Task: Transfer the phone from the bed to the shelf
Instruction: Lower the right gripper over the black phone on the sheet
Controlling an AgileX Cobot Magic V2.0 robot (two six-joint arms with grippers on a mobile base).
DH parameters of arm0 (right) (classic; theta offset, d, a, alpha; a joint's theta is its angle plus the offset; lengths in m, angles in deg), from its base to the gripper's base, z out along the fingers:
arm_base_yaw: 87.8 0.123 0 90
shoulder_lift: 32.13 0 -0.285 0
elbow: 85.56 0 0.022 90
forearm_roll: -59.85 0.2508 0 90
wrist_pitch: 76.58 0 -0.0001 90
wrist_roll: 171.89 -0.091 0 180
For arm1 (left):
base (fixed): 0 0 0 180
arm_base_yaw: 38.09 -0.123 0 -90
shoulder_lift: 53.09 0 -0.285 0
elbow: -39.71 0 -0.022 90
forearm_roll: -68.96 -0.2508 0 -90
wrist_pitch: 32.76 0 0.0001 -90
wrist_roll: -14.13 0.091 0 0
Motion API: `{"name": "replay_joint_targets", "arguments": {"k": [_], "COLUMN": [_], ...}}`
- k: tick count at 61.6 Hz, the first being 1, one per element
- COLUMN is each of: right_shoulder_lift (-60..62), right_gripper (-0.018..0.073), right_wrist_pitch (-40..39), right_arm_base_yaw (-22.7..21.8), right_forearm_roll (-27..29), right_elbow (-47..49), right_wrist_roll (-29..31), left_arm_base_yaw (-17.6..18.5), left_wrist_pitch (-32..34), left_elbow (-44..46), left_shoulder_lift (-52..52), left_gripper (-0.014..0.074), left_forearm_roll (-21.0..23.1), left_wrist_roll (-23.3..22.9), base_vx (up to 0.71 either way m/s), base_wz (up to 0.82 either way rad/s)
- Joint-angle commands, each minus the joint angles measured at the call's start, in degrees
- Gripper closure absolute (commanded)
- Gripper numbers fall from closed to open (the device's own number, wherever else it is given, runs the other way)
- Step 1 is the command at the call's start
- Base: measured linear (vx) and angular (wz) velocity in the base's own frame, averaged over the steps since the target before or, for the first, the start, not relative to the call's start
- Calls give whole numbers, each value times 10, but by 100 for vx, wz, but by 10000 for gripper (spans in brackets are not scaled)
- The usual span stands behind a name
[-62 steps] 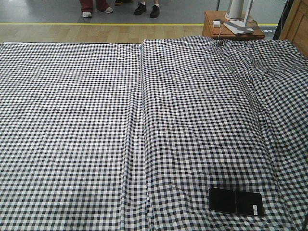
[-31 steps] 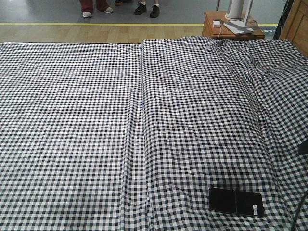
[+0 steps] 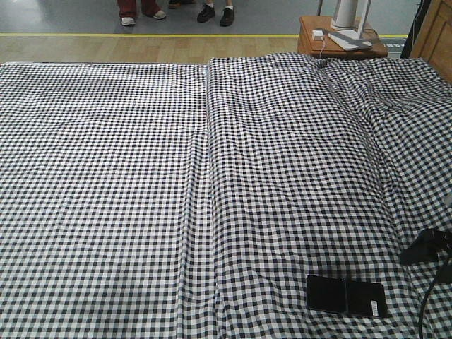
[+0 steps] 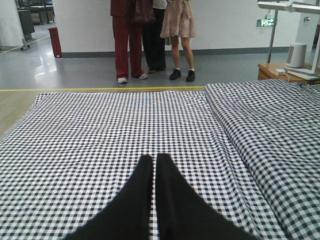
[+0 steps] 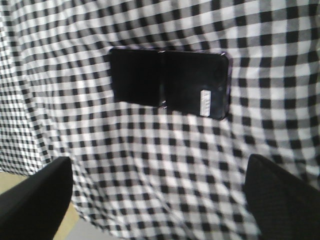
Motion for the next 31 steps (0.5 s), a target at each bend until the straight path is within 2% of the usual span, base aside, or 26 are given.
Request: {"name": "replay_joint_targets", "arguments": {"k": [1, 11, 31], "right_shoulder_lift": [-11, -78, -189], "right_gripper": [-89, -83, -74], "right_wrist_pitch": [35, 66, 92], "right_arm_base_yaw": [-9, -9, -9], "right_forearm_roll": [15, 20, 89], "right_elbow": [46, 99, 157], "right_wrist_roll": [24, 47, 128], "left_arm_base_yaw": [2, 2, 2], "left_wrist_pitch": [41, 41, 41], "left_elbow": [12, 12, 12], "left_shoulder_lift": [8, 8, 8], "left_gripper": [595, 595, 595], "left_forearm_roll": [5, 5, 5], "left_wrist_roll": [-3, -3, -3], "base_vx": [0, 0, 0], "base_wz": [0, 0, 0]}}
